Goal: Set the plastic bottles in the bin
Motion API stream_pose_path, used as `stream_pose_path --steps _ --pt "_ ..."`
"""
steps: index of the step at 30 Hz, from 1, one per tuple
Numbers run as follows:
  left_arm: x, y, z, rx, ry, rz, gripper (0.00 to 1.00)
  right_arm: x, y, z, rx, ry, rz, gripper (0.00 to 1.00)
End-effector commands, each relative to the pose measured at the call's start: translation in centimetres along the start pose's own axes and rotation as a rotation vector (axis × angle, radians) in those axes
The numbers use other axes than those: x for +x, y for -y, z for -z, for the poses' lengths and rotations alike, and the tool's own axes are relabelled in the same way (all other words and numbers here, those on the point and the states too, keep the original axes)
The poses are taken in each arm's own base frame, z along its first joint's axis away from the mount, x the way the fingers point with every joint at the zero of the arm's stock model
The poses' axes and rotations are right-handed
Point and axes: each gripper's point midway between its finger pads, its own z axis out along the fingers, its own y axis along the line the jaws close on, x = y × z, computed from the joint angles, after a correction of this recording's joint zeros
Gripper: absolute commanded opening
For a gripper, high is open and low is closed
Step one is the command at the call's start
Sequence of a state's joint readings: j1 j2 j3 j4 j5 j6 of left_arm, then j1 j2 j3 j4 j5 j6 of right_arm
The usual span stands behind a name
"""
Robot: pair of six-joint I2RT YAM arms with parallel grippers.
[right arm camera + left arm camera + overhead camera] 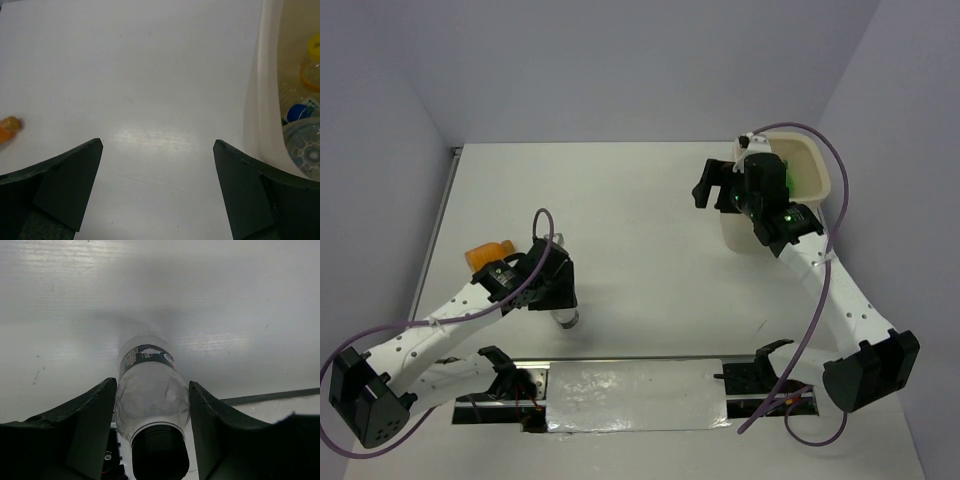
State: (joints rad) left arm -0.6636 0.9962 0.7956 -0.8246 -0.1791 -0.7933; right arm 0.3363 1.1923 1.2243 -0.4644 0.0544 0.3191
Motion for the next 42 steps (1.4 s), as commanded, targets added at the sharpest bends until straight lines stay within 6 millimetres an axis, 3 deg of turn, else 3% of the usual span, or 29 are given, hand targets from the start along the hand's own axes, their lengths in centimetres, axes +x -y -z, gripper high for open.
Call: stream_pose_path --steps 1,2,3,6,7,8,9,10,13,14,17,24,31,32,34,35,37,38,39,42 --pt "0.3 1.1 0.4 0.069 -0.012 -0.012 0.37 0.1 -1.5 1.8 -0.099 0.043 -0.005 1.00" --pt "-0.3 1.6 0.7 0.099 0.014 -0.018 0.32 1.5 -1.5 1.7 -0.131 0.021 0.022 1.00" --pt "-0.7 2.1 0.9 0.123 0.028 -0.023 0.27 1.6 -2.3 2.3 -0.185 0.036 0.054 1.00" --pt "-3.0 4.4 2.0 0.221 0.109 -0.056 0.15 4.0 -6.1 3.3 -0.470 0.031 0.284 1.00" --pt "-4.0 5.5 2.9 0.268 0.140 -0.086 0.05 6.1 -8.3 4.3 -0.594 -0.007 0.347 1.00" --pt "-5.3 6.8 3.3 0.319 0.182 -0.101 0.03 7.1 -9.2 4.6 -0.644 -0.015 0.412 1.00" --pt "-6.0 7.8 3.8 0.357 0.207 -0.116 0.01 8.0 -9.9 5.0 -0.695 0.001 0.536 1.00" --pt "-7.2 8.7 4.6 0.392 0.248 -0.147 0.00 10.3 -11.5 6.0 -0.788 -0.018 0.615 1.00" --pt "-8.3 12.5 6.3 0.568 0.274 -0.244 0.00 13.3 -12.5 6.8 -0.906 -0.034 0.767 1.00" --pt "-8.0 14.1 6.9 0.657 0.255 -0.280 0.00 14.3 -13.3 7.6 -0.975 -0.046 0.784 1.00" --pt "-7.3 16.4 7.7 0.789 0.208 -0.360 0.00 16.3 -14.3 8.2 -1.075 -0.064 0.824 1.00" --pt "-6.7 18.6 9.0 0.921 0.198 -0.441 0.00 17.2 -16.7 7.8 -1.173 -0.014 0.869 1.00" --pt "-7.6 19.1 11.3 0.972 0.289 -0.459 0.04 18.6 -18.8 8.1 -1.302 -0.025 0.835 1.00" --pt "-7.7 19.1 11.5 0.976 0.296 -0.465 0.05 18.5 -18.9 7.8 -1.288 -0.025 0.831 0.95" --pt "-8.3 18.9 11.4 0.945 0.320 -0.457 0.13 17.9 -18.9 7.3 -1.252 -0.015 0.820 0.75" --pt "-8.6 18.6 11.3 0.915 0.327 -0.449 0.39 17.4 -19.2 7.2 -1.234 -0.004 0.788 0.48" --pt "-10.0 18.1 10.9 0.844 0.374 -0.408 0.65 16.5 -19.3 7.6 -1.223 0.022 0.769 0.38" --pt "-10.4 18.2 11.2 0.840 0.388 -0.395 0.95 16.2 -19.3 7.6 -1.209 0.019 0.750 0.35" --pt "-10.8 18.1 11.3 0.830 0.403 -0.388 0.99 15.5 -19.3 7.6 -1.186 0.043 0.739 0.34" --pt "-12.6 17.2 11.3 0.736 0.449 -0.324 0.99 13.4 -18.0 5.4 -1.002 0.087 0.683 0.31"
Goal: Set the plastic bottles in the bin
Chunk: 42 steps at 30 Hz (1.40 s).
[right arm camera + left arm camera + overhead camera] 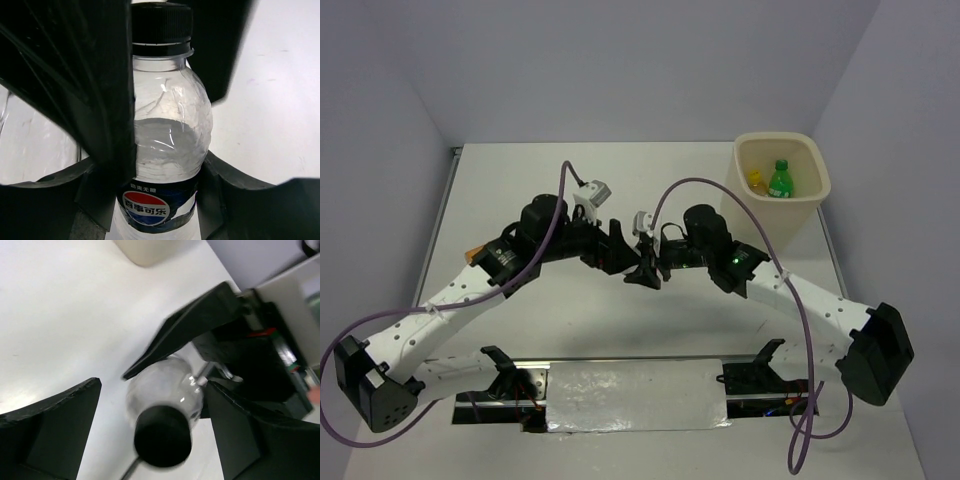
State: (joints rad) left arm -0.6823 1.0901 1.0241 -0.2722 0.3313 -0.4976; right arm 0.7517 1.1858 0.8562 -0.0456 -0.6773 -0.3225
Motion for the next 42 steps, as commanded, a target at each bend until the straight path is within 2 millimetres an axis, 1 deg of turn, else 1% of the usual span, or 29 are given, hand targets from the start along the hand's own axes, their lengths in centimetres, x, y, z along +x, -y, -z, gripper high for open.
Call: stream_pose_path --steps 1,4,5,6,7,8,9,10,11,12,14,15,16,17,18,20,21,24,26,27,28,31,33,34,36,38,39,40,42 --pt "-4.6 -1.8 1.3 -0.178 0.164 -0.012 0.99 -2.6 4.8 2.3 0.269 0.092 -0.061 0.31" --pt "-6.3 -4.4 2.3 -0.302 0.225 0.045 0.99 -3.7 7.7 5.0 0.390 0.137 -0.121 0.31" --pt "-7.0 -5.3 2.8 -0.343 0.251 0.064 0.99 -4.1 10.1 7.1 0.491 0.158 -0.157 0.33" --pt "-7.2 -6.7 3.2 -0.394 0.256 0.095 0.99 -4.5 11.3 8.4 0.550 0.172 -0.173 0.33" --pt "-8.0 -9.1 4.4 -0.472 0.295 0.141 0.99 -5.1 12.3 9.7 0.601 0.190 -0.189 0.33" --pt "-8.2 -11.2 5.3 -0.556 0.332 0.192 0.99 -6.6 13.8 11.7 0.674 0.217 -0.182 0.34" --pt "-8.4 -14.2 7.1 -0.658 0.374 0.252 0.99 -7.2 14.7 12.8 0.727 0.231 -0.211 0.35" --pt "-8.3 -16.0 8.2 -0.717 0.398 0.296 0.99 -8.3 15.7 13.8 0.781 0.251 -0.204 0.34" --pt "-7.6 -17.6 8.8 -0.758 0.411 0.352 0.99 -9.7 17.6 16.1 0.901 0.255 -0.233 0.34" --pt "-7.0 -20.1 10.7 -0.843 0.424 0.417 0.99 -10.4 18.7 17.8 0.991 0.269 -0.262 0.34" --pt "-5.4 -22.4 12.5 -0.945 0.426 0.512 0.99 -11.8 20.8 21.3 1.175 0.290 -0.311 0.35" --pt "-4.5 -24.4 14.4 -1.048 0.442 0.565 0.99 -11.4 22.3 25.0 1.355 0.298 -0.347 0.35" --pt "-2.8 -25.2 15.4 -1.123 0.402 0.611 0.99 -11.1 22.9 26.6 1.427 0.299 -0.378 0.35" --pt "-2.1 -26.0 16.3 -1.176 0.400 0.644 0.99 -10.8 23.5 27.9 1.485 0.278 -0.407 0.35" --pt "-1.4 -27.0 17.9 -1.257 0.413 0.665 0.99 -9.9 24.1 30.7 1.601 0.272 -0.433 0.35" --pt "0.2 -27.9 19.4 -1.326 0.407 0.723 0.99 -7.9 25.0 32.5 1.682 0.227 -0.491 0.37" --pt "0.6 -28.2 20.0 -1.337 0.415 0.752 0.99 -6.6 25.4 34.1 1.738 0.213 -0.522 0.39" --pt "1.8 -29.3 20.9 -1.361 0.427 0.789 0.99 -3.5 26.9 34.4 1.739 0.145 -0.568 0.44" --pt "3.4 -30.3 22.5 -1.436 0.426 0.849 0.99 -2.1 27.7 33.9 1.664 0.125 -0.610 0.58" --pt "4.0 -30.7 23.1 -1.463 0.432 0.880 0.99 -1.3 28.2 33.8 1.657 0.109 -0.632 0.83" --pt "4.7 -31.1 23.5 -1.484 0.422 0.910 0.99 -1.3 28.3 33.9 1.655 0.102 -0.626 0.98" --pt "6.5 -32.0 25.1 -1.536 0.404 0.994 0.99 -2.8 28.3 33.5 1.602 0.107 -0.573 1.00" --pt "7.6 -32.5 25.0 -1.539 0.388 1.032 0.99 -4.5 27.8 33.1 1.554 0.141 -0.537 1.00" --pt "8.0 -32.7 24.7 -1.522 0.380 1.054 0.99 -5.2 27.5 32.2 1.488 0.158 -0.521 1.00" --pt "8.9 -33.1 24.7 -1.517 0.389 1.103 0.99 -5.8 26.7 31.8 1.453 0.170 -0.498 1.00" --pt "9.4 -33.6 24.7 -1.505 0.400 1.139 0.99 -7.3 25.3 31.6 1.409 0.186 -0.445 1.00" --pt "9.7 -33.8 24.5 -1.500 0.400 1.152 0.99 -6.9 24.7 30.9 1.374 0.177 -0.444 1.00" --pt "9.9 -34.0 24.4 -1.497 0.404 1.168 0.99 -7.4 23.3 30.0 1.316 0.179 -0.414 1.00" --pt "10.0 -34.4 24.2 -1.498 0.412 1.190 0.99 -7.8 22.0 29.0 1.257 0.190 -0.381 1.00"
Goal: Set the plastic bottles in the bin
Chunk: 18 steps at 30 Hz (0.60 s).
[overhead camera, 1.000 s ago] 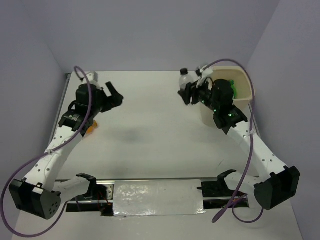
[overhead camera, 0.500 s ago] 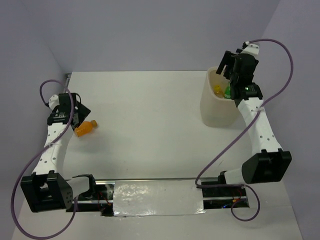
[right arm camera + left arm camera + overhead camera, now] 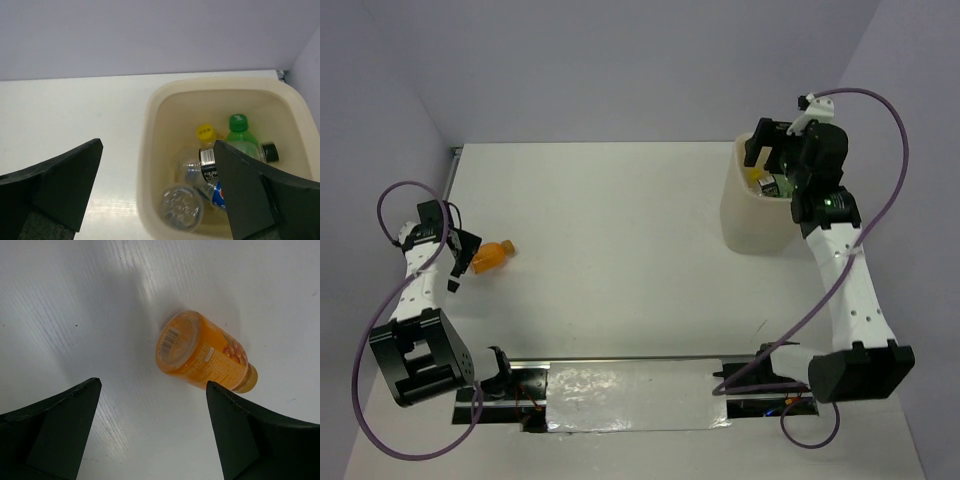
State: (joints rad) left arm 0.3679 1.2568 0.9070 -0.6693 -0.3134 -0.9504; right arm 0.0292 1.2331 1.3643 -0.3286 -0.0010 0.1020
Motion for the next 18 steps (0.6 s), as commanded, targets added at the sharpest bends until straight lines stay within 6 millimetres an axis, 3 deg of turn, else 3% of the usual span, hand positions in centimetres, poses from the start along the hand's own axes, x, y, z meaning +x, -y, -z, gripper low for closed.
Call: stream_pose_path --steps 1,2,8,18 --pt "-0.3 1.1 -0.5 0.030 -0.007 0.068 0.99 -1.5 -4.5 3.8 -0.220 0.090 0.085 1.00" --pt "-0.4 1.5 -0.7 0.029 -0.011 0.081 0.99 -0.6 -5.1 4.1 -0.244 0.084 0.095 1.00" --pt "-0.9 3.4 -1.2 0.067 -0.028 0.132 0.99 0.7 -8.7 5.8 -0.360 0.082 0.159 1.00" --pt "-1.6 5.5 -3.0 0.089 -0.021 0.227 0.99 4.0 -10.4 4.3 -0.392 -0.016 0.188 1.00"
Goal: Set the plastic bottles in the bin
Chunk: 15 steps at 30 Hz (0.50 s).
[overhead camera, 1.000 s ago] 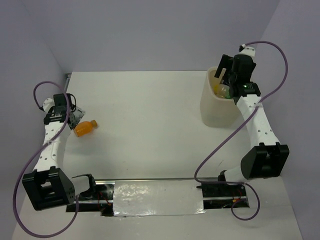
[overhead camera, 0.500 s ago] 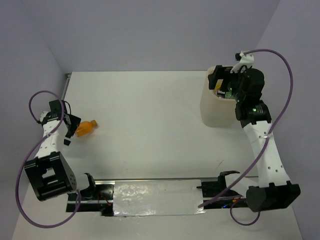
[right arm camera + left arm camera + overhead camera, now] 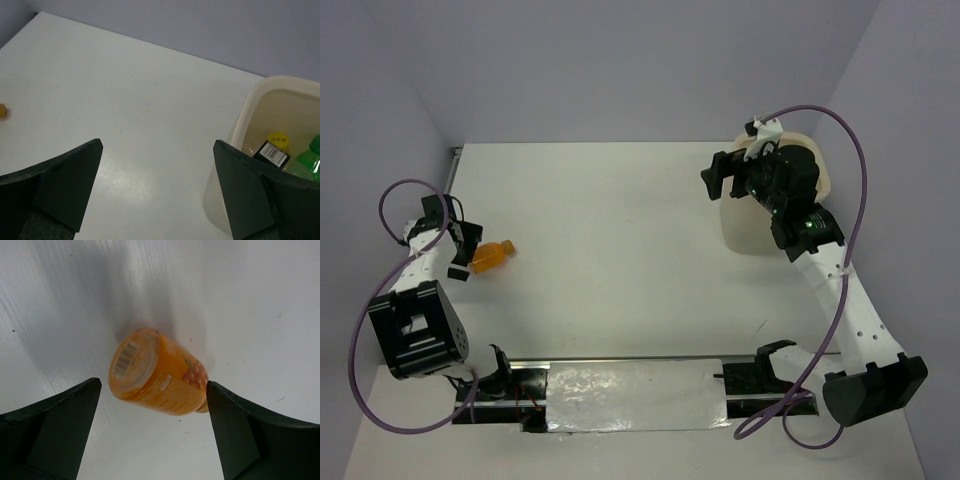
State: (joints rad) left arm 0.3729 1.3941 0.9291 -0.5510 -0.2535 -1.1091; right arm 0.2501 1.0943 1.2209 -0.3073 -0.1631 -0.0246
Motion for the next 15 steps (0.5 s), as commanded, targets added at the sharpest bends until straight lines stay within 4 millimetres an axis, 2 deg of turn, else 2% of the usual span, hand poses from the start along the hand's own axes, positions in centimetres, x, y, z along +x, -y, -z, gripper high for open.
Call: stream_pose_path --steps 1,7,9,12,13,15 --pt "-1.2 2.6 -0.5 0.047 0.010 0.056 0.99 0.6 -0.4 -0.6 -0.016 -0.008 0.015 1.00" --pt "1.2 1.7 -3.5 -0.013 -0.079 0.049 0.99 2.5 -0.2 -1.1 -0.006 -0.046 -0.007 1.00" --pt "1.5 2.2 -4.5 0.002 -0.094 0.034 0.98 3.4 -0.3 -1.1 -0.007 -0.065 -0.017 1.00" --pt "2.5 2.9 -5.5 0.019 -0.149 0.015 0.88 4.1 -0.4 -1.1 -0.008 -0.075 -0.030 1.00" --pt "2.7 3.1 -5.7 0.024 -0.164 0.002 0.76 4.0 -0.6 -1.0 -0.014 -0.071 -0.030 1.00" --pt "2.7 3.5 -5.7 0.041 -0.168 -0.019 0.59 4.3 -0.8 -0.9 -0.025 -0.074 -0.028 1.00"
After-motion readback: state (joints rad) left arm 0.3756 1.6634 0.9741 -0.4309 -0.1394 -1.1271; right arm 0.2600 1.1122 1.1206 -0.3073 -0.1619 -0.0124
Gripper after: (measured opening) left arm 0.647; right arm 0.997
